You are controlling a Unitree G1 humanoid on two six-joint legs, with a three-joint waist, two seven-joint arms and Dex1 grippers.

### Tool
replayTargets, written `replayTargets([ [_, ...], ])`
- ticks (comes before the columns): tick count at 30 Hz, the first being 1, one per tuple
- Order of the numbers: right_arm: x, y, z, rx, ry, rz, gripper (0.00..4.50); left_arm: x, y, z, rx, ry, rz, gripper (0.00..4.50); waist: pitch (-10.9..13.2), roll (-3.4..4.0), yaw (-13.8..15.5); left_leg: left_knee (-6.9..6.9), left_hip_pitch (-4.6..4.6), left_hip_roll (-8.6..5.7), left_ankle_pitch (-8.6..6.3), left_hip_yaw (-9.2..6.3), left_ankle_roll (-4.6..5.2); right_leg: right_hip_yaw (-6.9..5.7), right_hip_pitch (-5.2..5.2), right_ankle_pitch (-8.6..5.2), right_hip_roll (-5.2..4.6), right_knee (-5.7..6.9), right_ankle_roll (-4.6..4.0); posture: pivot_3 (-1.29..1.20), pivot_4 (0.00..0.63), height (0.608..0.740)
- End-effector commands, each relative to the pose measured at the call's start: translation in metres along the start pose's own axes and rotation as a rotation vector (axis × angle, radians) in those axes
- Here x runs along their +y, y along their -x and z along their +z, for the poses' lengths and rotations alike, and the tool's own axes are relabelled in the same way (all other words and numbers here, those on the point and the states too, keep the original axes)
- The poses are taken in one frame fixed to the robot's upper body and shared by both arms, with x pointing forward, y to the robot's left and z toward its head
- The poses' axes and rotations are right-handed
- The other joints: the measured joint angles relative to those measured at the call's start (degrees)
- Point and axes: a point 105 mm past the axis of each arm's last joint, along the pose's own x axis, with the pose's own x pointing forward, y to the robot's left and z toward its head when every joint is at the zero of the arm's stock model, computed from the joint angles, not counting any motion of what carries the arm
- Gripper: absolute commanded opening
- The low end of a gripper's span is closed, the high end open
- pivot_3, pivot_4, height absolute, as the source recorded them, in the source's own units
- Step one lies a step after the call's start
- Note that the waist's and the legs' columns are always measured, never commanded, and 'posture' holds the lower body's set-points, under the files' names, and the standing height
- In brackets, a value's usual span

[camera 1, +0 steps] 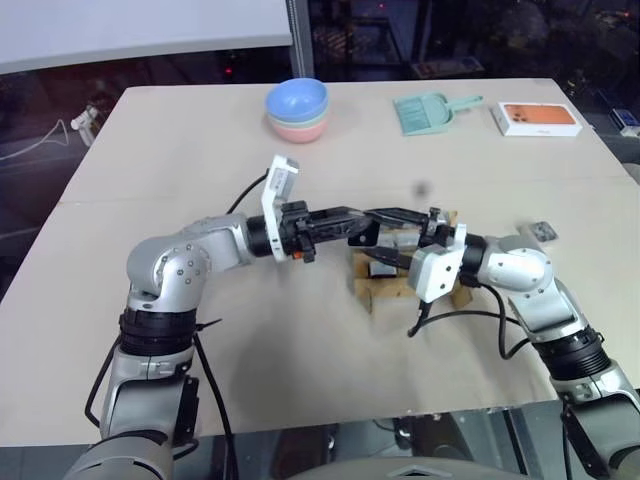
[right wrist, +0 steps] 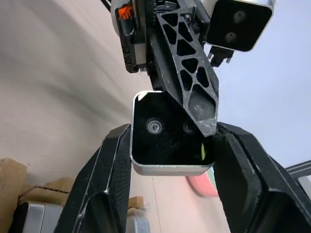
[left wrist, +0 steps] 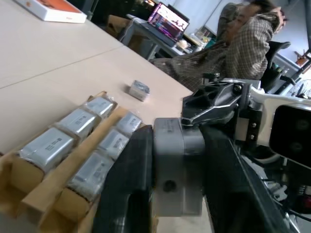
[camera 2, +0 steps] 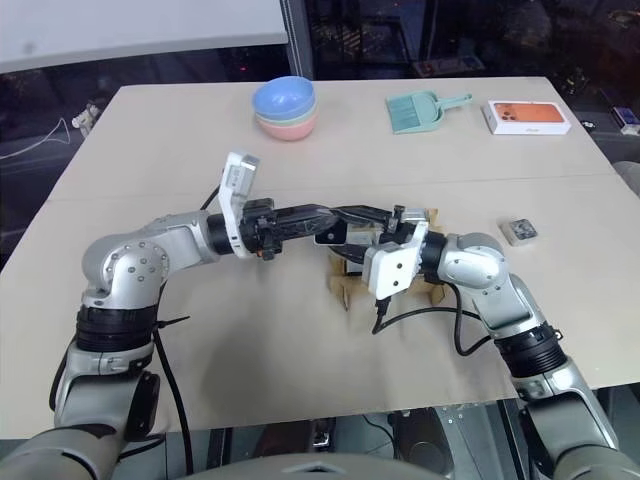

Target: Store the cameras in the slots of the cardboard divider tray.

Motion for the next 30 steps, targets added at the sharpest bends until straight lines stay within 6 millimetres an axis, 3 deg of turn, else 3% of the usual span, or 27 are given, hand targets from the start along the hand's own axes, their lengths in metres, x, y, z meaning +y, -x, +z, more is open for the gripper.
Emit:
replayTargets([
  [1, -0.0057, 0.0011, 0.0068, -0.024, 0.034, -0.023, 1.85, -0.0082, 0.0, 0.0071, 0.001, -0.038, -0.035, 1.43, 0.0, 0.0, 0.0, 0.0, 0.0, 0.0, 0.0, 0.0, 0.0, 0.0, 0.0, 0.0, 0.0, 0.0, 0.0, 0.0, 0.15, 0.74],
  [12, -0.0055, 0.0039, 0.0047, -0.018, 0.035, -0.016, 1.85, -0.0055, 0.0021, 0.0068, 0.014, -0.028, -0.034, 1.43, 0.0, 0.0, 0.01, 0.0, 0.0, 0.0, 0.0, 0.0, 0.0, 0.0, 0.0, 0.0, 0.0, 0.0, 0.0, 0.0, 0.15, 0.74],
  [13, -0.0055, 0.0042, 0.0048, -0.018, 0.036, -0.016, 1.85, -0.006, 0.0025, 0.0063, 0.017, -0.027, -0.038, 1.02, 0.0, 0.0, 0.01, 0.0, 0.0, 0.0, 0.0, 0.0, 0.0, 0.0, 0.0, 0.0, 0.0, 0.0, 0.0, 0.0, 0.15, 0.74],
  [15, -0.0053, 0.0045, 0.0048, -0.017, 0.037, -0.015, 1.85, -0.006, 0.003, 0.0066, 0.014, -0.018, -0.043, 0.78, 0.0, 0.0, 0.0, 0.0, 0.0, 0.0, -0.01, 0.0, 0.01, 0.0, 0.0, 0.0, 0.0, 0.0, 0.0, 0.0, 0.15, 0.74],
  [24, -0.0051, 0.0051, 0.0052, -0.019, 0.003, -0.016, 1.85, -0.0068, 0.0013, 0.005, 0.023, -0.02, -0.05, 0.73, 0.0, 0.0, 0.0, 0.0, 0.0, 0.0, -0.01, 0.0, 0.01, 0.0, 0.0, 0.0, 0.0, 0.0, 0.0, 0.0, 0.15, 0.74],
  [26, -0.0037, 0.0053, 0.0058, -0.018, -0.02, -0.009, 2.89, -0.0067, 0.0014, 0.0047, 0.024, -0.018, -0.05, 0.73, 0.0, 0.0, 0.0, 0.0, 0.0, 0.0, -0.01, 0.0, 0.01, 0.0, 0.0, 0.0, 0.0, 0.0, 0.0, 0.0, 0.15, 0.74],
  [30, -0.0051, 0.0062, 0.004, -0.003, -0.018, -0.035, 4.47, -0.0068, 0.0016, 0.0047, 0.022, -0.018, -0.053, 0.73, 0.0, 0.0, 0.01, 0.0, 0.0, 0.0, -0.01, 0.0, 0.01, 0.0, 0.0, 0.0, 0.0, 0.0, 0.0, 0.0, 0.15, 0.74],
])
